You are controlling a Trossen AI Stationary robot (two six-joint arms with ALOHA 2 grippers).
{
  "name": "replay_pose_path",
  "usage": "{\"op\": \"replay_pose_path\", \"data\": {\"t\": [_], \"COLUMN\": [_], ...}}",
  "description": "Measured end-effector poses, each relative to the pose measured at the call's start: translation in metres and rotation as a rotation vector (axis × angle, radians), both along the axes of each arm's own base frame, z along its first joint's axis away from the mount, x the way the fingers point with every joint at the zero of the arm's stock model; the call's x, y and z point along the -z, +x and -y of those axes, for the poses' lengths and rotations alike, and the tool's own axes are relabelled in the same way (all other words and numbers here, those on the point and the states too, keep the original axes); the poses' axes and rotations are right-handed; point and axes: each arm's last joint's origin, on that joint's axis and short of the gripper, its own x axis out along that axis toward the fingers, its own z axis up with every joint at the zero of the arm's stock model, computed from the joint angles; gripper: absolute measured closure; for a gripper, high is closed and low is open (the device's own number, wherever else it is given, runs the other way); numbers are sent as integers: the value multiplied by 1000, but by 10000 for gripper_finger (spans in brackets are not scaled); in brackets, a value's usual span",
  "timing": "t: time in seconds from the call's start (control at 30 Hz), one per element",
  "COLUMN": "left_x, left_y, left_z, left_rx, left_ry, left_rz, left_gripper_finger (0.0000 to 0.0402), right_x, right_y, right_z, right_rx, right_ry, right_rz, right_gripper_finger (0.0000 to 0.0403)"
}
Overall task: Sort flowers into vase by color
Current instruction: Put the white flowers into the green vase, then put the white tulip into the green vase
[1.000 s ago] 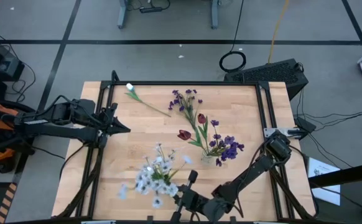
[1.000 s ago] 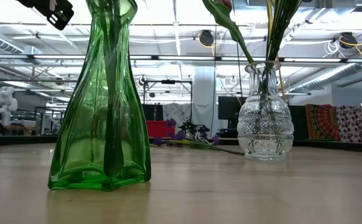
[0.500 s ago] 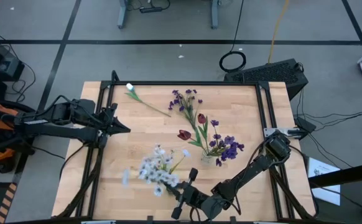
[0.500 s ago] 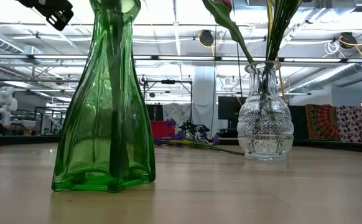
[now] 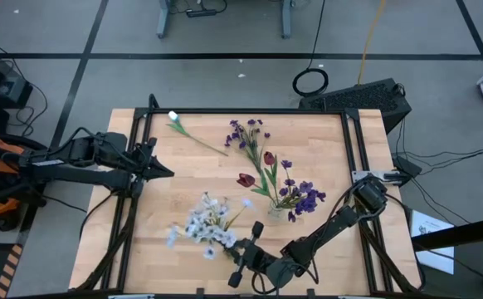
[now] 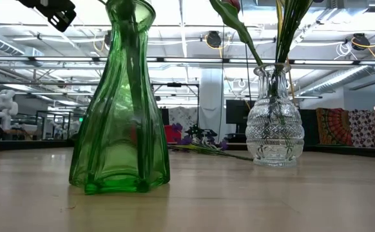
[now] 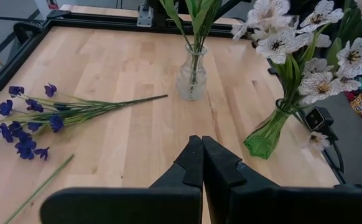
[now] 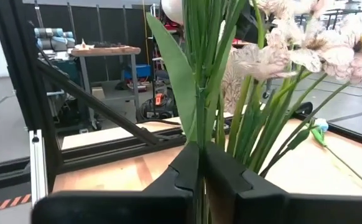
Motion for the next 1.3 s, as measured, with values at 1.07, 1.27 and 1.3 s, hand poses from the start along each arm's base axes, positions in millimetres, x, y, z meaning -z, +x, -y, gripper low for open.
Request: {"op": "replay_pose_path", "data": {"t": [1.07, 1.27, 1.3], "left_x": [0, 0, 0], "left_y": [0, 0, 0], "left_z": [0, 0, 0], "left_rx": [-11, -15, -21], "left_ry": [-24, -30, -44], "left_rz": [-6, -7, -9], "left_gripper_finger": [400, 400, 400], "right_x": [-12, -16, -13], "right_y": [-43, -70, -75], "right_z": [-18, -3, 0], "right_rx": [34, -84, -82], "right_ry": [46, 336, 423], "right_rz": [-146, -398, -466], "right_gripper_finger": [289, 298, 303]}}
